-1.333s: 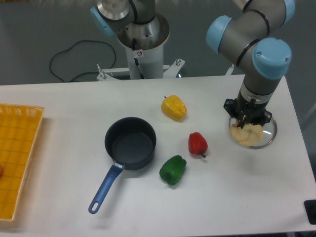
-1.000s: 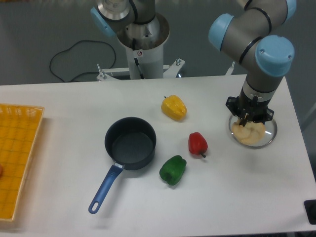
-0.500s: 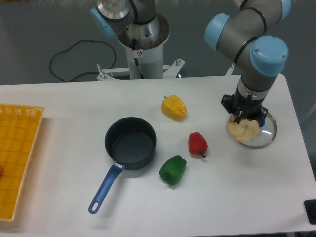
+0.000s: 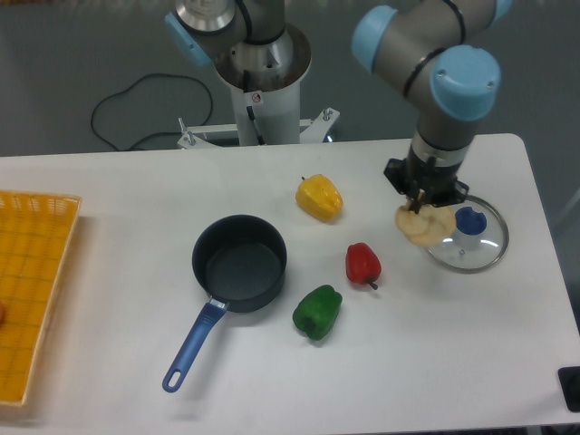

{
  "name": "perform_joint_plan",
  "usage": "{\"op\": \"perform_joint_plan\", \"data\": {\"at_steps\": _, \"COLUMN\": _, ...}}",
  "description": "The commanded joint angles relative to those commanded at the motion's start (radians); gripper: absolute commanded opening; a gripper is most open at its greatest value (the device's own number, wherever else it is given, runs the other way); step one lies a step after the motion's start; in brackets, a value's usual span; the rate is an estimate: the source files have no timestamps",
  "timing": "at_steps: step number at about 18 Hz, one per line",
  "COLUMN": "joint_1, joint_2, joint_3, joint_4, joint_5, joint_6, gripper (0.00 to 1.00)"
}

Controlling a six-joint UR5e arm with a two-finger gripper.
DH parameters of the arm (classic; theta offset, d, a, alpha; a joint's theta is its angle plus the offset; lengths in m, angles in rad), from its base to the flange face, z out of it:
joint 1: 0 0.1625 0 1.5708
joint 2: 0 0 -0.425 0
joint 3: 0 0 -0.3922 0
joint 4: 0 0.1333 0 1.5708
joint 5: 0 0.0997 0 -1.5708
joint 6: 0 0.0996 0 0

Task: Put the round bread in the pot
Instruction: 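Carry the held bread over to the dark blue pot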

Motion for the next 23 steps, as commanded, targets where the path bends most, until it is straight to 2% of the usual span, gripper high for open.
{"op": "perform_joint_plan", "data": {"at_steps": 9, "joint_1": -0.195, "joint_2": 0.025, "joint_3": -0.025, "joint_4": 0.015, "joint_5": -0.003, "joint_6": -0.268, "gripper": 0.00}}
{"op": "perform_joint_plan", "data": {"at_steps": 12, "joint_1": -0.233, "joint_2": 0.045, "joint_3": -0.034, "joint_4": 0.015, "joint_5": -0.008, "joint_6": -0.314, "gripper": 0.00}}
{"op": "perform_joint_plan", "data": {"at_steps": 18, "joint_1": -0.334, "joint_2": 0.037, "joint_3": -0.040, "joint_4": 0.021, "joint_5": -0.009, "joint_6": -0.446, "gripper": 0.00}}
{"op": "perform_joint_plan", "data": {"at_steps": 20, "joint_1": -0.362, "joint_2": 0.035, "joint_3": -0.057, "joint_4": 0.052, "joint_5": -0.008, "joint_6": -0.482, "gripper": 0.00}}
{"op": "perform_joint_plan", "data": {"at_steps": 23, "joint_1": -0.403, "joint_2": 0.037, "joint_3": -0.110, "joint_4": 0.127, "joint_5": -0.002, "joint_6": -0.519, "gripper": 0.00}}
